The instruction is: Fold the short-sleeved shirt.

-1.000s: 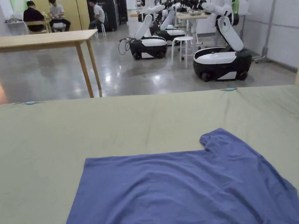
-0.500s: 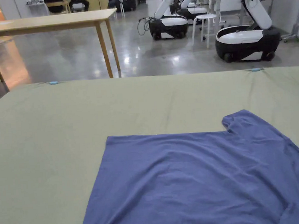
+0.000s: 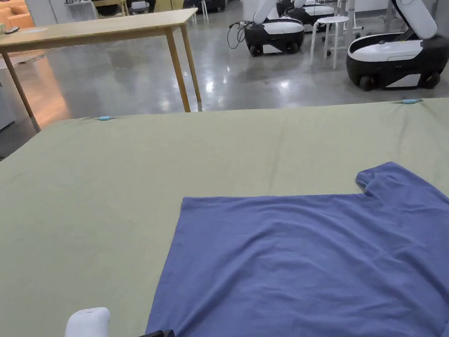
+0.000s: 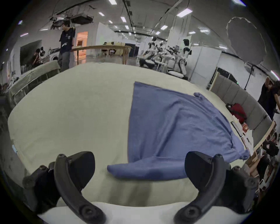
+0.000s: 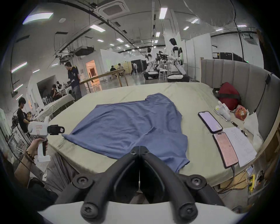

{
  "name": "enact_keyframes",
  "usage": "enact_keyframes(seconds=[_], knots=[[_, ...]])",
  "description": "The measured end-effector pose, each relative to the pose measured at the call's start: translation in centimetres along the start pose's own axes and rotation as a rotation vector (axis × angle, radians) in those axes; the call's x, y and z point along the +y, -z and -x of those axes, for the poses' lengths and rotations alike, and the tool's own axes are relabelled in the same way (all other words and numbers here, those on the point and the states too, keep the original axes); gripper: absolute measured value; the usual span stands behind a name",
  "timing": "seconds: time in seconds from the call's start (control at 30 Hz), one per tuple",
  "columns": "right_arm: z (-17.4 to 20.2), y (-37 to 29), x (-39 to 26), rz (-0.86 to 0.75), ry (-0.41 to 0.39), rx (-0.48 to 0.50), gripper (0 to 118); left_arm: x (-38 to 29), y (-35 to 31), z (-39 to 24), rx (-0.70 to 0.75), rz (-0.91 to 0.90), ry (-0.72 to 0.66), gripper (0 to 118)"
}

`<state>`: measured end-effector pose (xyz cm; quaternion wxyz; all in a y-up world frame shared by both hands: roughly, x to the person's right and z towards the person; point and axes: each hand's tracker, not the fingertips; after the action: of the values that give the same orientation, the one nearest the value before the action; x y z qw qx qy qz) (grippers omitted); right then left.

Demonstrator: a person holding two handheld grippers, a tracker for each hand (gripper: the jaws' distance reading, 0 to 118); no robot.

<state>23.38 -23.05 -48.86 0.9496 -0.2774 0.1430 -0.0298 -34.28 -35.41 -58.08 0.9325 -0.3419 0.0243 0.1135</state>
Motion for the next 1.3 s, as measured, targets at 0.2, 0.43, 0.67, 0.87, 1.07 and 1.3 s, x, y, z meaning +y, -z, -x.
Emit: enact_keyframes(seconds=[0.2, 0.43, 0.67, 0.87, 1.07, 1.3], knots=[[0.2, 0.5, 0.0, 0.021, -0.010, -0.006, 1, -2.1, 2.6, -0.4, -0.006, 0.088, 0.012, 99], [0.0, 1.0, -0.3, 0.039, 0.003, -0.018, 0, -2.9, 1.2, -1.0, -0.016, 0.047, 0.070, 36], [-0.4, 1.4, -0.2, 0.045, 0.007, -0.038, 1, -3.2, 1.1, -1.1, -0.054, 0.039, 0.024, 10], [-3.7, 3.5, 0.5, 0.043, 0.081, -0.039, 88, -3.1, 1.1, -0.9, -0.064, 0.038, 0.013, 10], [-8.3, 9.1, -0.6, 0.207, 0.093, -0.109, 115, -3.1, 0.9, -1.0, -0.073, 0.041, 0.016, 10], [-8.8, 12.2, -4.0, 0.304, 0.199, -0.047, 93, -2.9, 0.8, -1.1, -0.073, 0.043, 0.033, 10]])
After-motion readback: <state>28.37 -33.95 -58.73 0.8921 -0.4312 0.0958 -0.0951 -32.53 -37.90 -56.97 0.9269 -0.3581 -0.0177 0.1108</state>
